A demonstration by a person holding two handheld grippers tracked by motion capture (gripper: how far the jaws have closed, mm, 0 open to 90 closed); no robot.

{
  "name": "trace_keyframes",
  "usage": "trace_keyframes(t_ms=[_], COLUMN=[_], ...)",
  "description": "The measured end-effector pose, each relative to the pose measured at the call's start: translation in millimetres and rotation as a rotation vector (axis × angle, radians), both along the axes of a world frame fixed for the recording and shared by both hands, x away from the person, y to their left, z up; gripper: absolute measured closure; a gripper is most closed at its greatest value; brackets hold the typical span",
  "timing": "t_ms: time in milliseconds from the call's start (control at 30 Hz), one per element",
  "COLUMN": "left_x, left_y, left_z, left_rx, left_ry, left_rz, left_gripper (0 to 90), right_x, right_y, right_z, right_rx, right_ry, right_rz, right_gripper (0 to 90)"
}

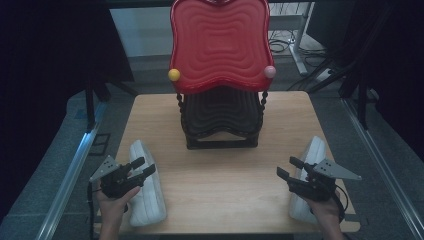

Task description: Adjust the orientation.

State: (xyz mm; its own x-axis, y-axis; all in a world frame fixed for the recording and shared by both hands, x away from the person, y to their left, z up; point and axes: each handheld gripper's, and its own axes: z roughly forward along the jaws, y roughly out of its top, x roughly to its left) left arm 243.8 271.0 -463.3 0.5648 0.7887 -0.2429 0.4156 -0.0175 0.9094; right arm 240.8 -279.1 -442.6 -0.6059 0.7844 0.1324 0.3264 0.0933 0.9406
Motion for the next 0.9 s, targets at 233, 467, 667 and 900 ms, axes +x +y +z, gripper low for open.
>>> trace_keyframes(t_ms=[233,467,667,900], left_x=[-10.8,-21.6,-24.7,-34.4], left_y=[2.1,9.4,11.0,24.3], left_z=[3.3,8.3,9.9,15.5], left_rx=[0.001,-0.037,-0.040,-0.007], left_ry=[-0.011,-0.041,-0.040,-0.027], left_rz=[-0.005,-0.005,-0.009,0.042], left_gripper=[43.2,55.8,83.7,90.0], right_x=[-3.0,-3.5,-2.8,-8.3], right_y=[3.2,4.6,0.9,0.0], right_z=[1.4,2.6,-1.6,-0.8], right_rx=[-0.023,-0.026,-0.023,-0.042], right_ry=[0.004,-0.001,0.024,0.018], right_rz=[-0.003,-0.019,-0.016,-0.012], right_gripper=[38.0,37.4,39.4,39.2])
